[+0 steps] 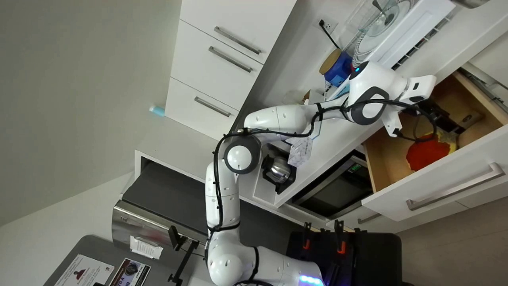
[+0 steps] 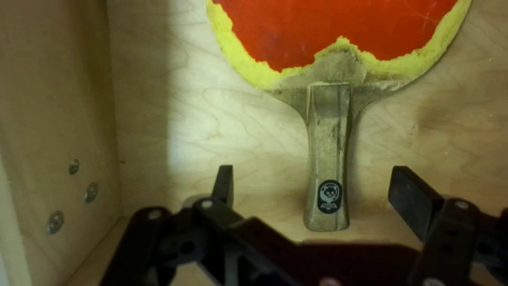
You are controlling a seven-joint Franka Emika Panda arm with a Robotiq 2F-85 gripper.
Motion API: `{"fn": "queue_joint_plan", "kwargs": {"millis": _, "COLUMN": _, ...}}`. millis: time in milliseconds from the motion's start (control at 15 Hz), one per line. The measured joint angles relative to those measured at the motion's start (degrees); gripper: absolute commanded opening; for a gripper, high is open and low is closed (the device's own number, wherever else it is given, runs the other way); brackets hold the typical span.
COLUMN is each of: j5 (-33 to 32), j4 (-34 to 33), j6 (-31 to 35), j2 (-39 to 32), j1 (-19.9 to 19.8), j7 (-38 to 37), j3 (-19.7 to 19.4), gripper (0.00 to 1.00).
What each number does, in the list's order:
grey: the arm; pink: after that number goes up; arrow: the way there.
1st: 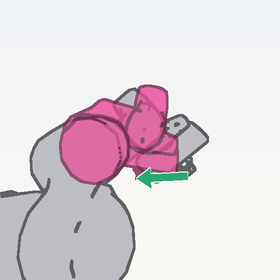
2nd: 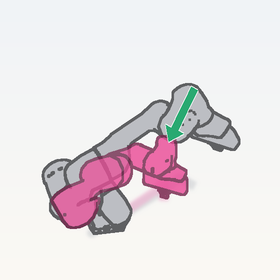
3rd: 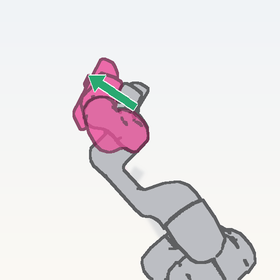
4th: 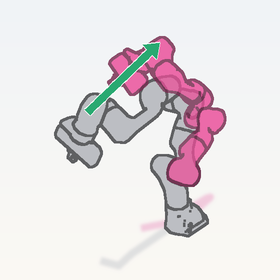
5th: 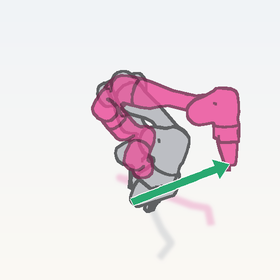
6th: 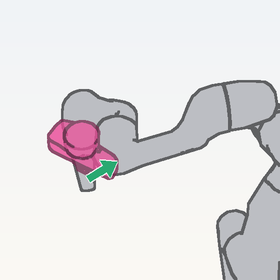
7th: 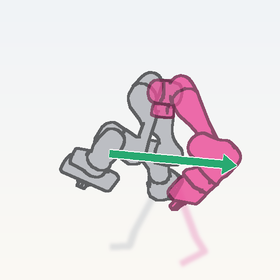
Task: Remove the racket from the drawer and put it on the kitchen counter
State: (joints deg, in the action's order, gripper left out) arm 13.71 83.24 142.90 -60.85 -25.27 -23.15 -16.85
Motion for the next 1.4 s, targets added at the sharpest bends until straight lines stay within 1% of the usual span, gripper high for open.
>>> {"fn": "queue_joint_plan", "kwargs": {"millis": 200, "j5": -0.02, "j4": -1.44, "j6": -0.74, "j2": -1.52, "j1": 1.02, "j7": -1.12, "j3": -0.61, "gripper": 1.0}}
{"fn": "queue_joint_plan", "kwargs": {"millis": 533, "j5": -0.02, "j4": -2.48, "j6": -0.75, "j2": -3.98, "j1": 1.22, "j7": -1.22, "j3": -0.8, "gripper": 1.0}}
{"fn": "queue_joint_plan", "kwargs": {"millis": 600, "j5": -0.02, "j4": -2.62, "j6": -0.75, "j2": -4.33, "j1": 1.22, "j7": -1.22, "j3": -0.8, "gripper": 0.75}}
{"fn": "queue_joint_plan", "kwargs": {"millis": 667, "j5": -0.02, "j4": -2.71, "j6": -0.74, "j2": -4.6, "j1": 1.23, "j7": -1.22, "j3": -0.8, "gripper": 0.72}}
{"fn": "queue_joint_plan", "kwargs": {"millis": 733, "j5": -0.02, "j4": -2.79, "j6": -0.74, "j2": -4.8, "j1": 1.25, "j7": -1.22, "j3": -0.8, "gripper": 0.66}}
{"fn": "queue_joint_plan", "kwargs": {"millis": 800, "j5": -0.02, "j4": -2.84, "j6": -0.73, "j2": -4.94, "j1": 1.26, "j7": -1.22, "j3": -0.8, "gripper": 0.56}}
{"fn": "queue_joint_plan", "kwargs": {"millis": 867, "j5": -0.02, "j4": -2.89, "j6": -0.72, "j2": -5.04, "j1": 1.28, "j7": -1.22, "j3": -0.8, "gripper": 0.49}}
{"fn": "queue_joint_plan", "kwargs": {"millis": 933, "j5": -0.02, "j4": -2.97, "j6": -0.72, "j2": -5.12, "j1": 1.3, "j7": -1.22, "j3": -0.8, "gripper": 0.4}}
{"fn": "queue_joint_plan", "kwargs": {"millis": 1133, "j5": -0.02, "j4": -3.38, "j6": -0.71, "j2": -5.12, "j1": 1.54, "j7": -1.27, "j3": -0.8, "gripper": 0.18}}
{"fn": "queue_joint_plan", "kwargs": {"millis": 1200, "j5": -0.02, "j4": -3.46, "j6": -0.71, "j2": -5.12, "j1": 1.62, "j7": -1.36, "j3": -0.8, "gripper": 0.12}}
{"fn": "queue_joint_plan", "kwargs": {"millis": 1267, "j5": -0.02, "j4": -3.5, "j6": -0.71, "j2": -5.12, "j1": 1.68, "j7": -1.57, "j3": -0.82, "gripper": 0.09}}
{"fn": "queue_joint_plan", "kwargs": {"millis": 1400, "j5": -0.02, "j4": -3.51, "j6": -0.71, "j2": -5.13, "j1": 1.72, "j7": -1.93, "j3": -0.88, "gripper": 0.09}}
